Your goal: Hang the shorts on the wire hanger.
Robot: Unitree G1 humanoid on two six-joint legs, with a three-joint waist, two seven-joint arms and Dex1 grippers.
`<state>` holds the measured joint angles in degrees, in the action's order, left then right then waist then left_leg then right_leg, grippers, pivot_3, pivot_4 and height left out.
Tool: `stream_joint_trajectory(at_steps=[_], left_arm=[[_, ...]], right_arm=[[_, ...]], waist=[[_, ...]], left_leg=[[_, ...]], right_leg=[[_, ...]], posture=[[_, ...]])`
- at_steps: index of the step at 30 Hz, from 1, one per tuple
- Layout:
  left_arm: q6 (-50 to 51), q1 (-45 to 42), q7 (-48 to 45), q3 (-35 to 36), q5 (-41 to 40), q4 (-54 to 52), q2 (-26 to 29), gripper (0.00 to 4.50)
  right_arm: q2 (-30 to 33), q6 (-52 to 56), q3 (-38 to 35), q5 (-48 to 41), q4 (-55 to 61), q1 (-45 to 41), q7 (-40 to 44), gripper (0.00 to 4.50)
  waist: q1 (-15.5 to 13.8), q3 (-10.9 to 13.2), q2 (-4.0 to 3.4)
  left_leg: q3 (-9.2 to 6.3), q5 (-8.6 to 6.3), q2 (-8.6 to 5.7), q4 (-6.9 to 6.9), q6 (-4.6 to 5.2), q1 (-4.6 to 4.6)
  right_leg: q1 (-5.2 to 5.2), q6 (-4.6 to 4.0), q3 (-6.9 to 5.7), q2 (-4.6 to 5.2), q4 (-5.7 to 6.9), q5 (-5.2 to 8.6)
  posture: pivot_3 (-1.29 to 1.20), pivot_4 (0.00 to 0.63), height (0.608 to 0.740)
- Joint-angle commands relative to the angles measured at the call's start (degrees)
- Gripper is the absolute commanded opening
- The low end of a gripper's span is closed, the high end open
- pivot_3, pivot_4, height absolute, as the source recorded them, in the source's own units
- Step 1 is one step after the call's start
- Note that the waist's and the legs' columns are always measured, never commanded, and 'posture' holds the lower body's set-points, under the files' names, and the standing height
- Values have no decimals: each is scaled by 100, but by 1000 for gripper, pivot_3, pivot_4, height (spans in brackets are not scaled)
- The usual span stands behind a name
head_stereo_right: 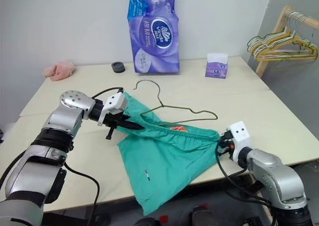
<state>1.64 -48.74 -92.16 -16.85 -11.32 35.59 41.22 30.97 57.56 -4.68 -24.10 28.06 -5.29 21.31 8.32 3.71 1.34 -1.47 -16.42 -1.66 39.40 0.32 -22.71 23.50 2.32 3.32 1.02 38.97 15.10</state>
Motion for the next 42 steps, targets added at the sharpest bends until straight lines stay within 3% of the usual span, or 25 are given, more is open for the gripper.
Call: stream_joint_trajectory(at_steps=[1, 6, 24, 36, 42], left_arm=[[50, 2, -34, -185, -220, -281, 418, 0], [-97, -22, -34, -417, -180, -201, 564, 0], [-1069, -128, 98, -259, 790, 735, 204, 0], [-1015, 188, 476, -450, 1312, 133, 9, 0], [-1083, 174, 907, -377, 1561, 138, -40, 0]], right_arm=[[189, -5, -446, 67, -105, -77, -52, 14], [356, 9, -559, -7, -130, -157, 23, 14], [647, -34, -460, -30, 377, -122, 132, 14], [1244, 311, -120, -25, 772, -845, 159, 14], [1426, 496, -276, -121, 598, -533, 304, 14]], waist=[[5, 0, 0], [-6, 0, 0], [-3, 0, 0], [-11, 0, 0], [-21, 0, 0]], left_leg=[[1, 0, 0, 0, 0, 0], [2, 0, 0, 1, 0, 0], [0, -3, 1, 27, 5, -8], [-2, -4, 2, 31, 7, -10], [-1, -5, 2, 35, 9, -11]], right_leg=[[0, 0, 1, 0, 0, 0], [0, 0, 1, -1, 0, 0], [-4, 2, -2, -4, 0, 2], [-4, 3, -2, -3, 0, 2], [-5, 3, -2, -2, -1, 2]], posture=[[-193, 30, 740], [-195, 27, 740], [-212, 27, 740], [-219, 33, 740], [-219, 33, 740]])
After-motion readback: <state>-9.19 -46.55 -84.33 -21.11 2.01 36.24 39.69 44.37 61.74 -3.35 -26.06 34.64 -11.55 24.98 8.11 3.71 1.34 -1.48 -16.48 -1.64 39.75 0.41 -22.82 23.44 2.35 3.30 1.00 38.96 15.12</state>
